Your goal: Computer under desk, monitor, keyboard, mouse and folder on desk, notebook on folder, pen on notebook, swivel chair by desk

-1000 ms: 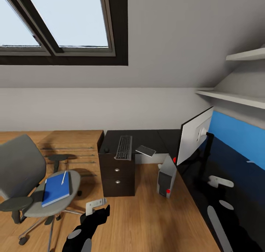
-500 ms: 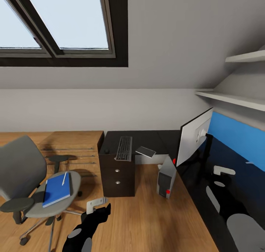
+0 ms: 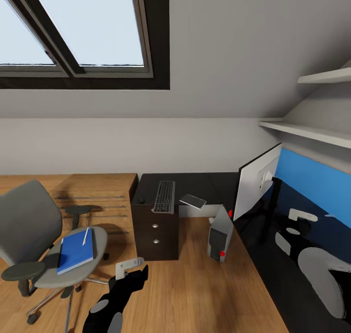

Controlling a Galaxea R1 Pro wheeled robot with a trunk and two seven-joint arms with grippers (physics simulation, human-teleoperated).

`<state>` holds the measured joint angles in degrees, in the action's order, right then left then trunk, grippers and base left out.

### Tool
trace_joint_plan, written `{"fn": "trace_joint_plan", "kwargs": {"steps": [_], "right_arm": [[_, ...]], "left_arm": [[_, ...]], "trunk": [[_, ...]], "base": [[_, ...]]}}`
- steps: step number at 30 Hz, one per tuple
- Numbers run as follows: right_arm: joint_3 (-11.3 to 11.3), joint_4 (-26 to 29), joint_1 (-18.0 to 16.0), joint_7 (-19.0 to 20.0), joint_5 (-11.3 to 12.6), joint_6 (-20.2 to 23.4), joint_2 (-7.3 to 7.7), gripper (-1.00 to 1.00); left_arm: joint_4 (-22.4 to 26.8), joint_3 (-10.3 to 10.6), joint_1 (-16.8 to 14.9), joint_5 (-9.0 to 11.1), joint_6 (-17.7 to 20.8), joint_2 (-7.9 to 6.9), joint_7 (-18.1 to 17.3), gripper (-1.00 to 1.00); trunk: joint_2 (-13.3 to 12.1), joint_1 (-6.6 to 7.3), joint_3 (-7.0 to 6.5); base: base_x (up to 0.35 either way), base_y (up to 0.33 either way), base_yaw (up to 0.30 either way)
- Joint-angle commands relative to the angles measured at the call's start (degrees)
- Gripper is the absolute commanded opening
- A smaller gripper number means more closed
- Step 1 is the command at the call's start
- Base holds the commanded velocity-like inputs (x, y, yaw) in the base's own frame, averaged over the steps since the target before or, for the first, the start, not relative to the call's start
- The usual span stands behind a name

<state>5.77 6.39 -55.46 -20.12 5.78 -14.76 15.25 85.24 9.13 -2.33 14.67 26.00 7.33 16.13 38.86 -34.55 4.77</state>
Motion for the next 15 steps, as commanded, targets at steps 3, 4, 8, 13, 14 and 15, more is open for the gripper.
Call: {"fn": "trace_joint_plan", "kwargs": {"steps": [3, 4, 8, 13, 14, 15], "right_arm": [[0.1, -4.46, -0.2, 0.24, 0.34, -7.07, -2.27, 1.0], [0.08, -5.53, -0.01, 0.28, 0.27, -9.78, -2.98, 1.0], [0.36, -6.67, 2.41, 0.71, 0.73, -14.88, -3.78, 1.0], [0.96, -5.07, 3.85, 2.31, 2.49, -13.32, -2.17, 1.0], [0.74, -4.92, 3.71, 2.63, 2.82, -13.01, -2.28, 1.0], [0.74, -4.92, 3.71, 2.77, 3.13, -12.68, -2.28, 1.0]], "left_arm": [[0.15, 0.21, -0.05, 0.62, 0.19, -0.03, 0.55, 1.0], [0.17, 0.23, -0.05, 0.59, 0.19, -0.06, 0.56, 1.0], [0.36, 0.6, -0.05, 0.45, 0.1, -0.45, 0.84, 1.0], [0.3, 1.75, -0.05, 0.39, 0.06, -0.05, 0.75, 1.0], [0.28, 1.51, -0.05, 0.36, 0.05, 0.08, 0.73, 1.0], [0.28, 1.51, -0.05, 0.36, 0.05, 0.08, 0.73, 1.0]], "trunk": [[0.09, -0.02, 0.1], [0.09, -0.02, 0.1], [0.09, -0.02, 0.11], [0.09, -0.02, 0.11], [0.09, -0.02, 0.11], [0.09, -0.02, 0.11]], "base": [[0.0, 0.0, 0.0], [0.0, 0.0, 0.0], [0.0, 0.0, 0.0], [0.0, 0.0, 0.0], [0.0, 0.0, 0.0], [0.0, 0.0, 0.0]]}}
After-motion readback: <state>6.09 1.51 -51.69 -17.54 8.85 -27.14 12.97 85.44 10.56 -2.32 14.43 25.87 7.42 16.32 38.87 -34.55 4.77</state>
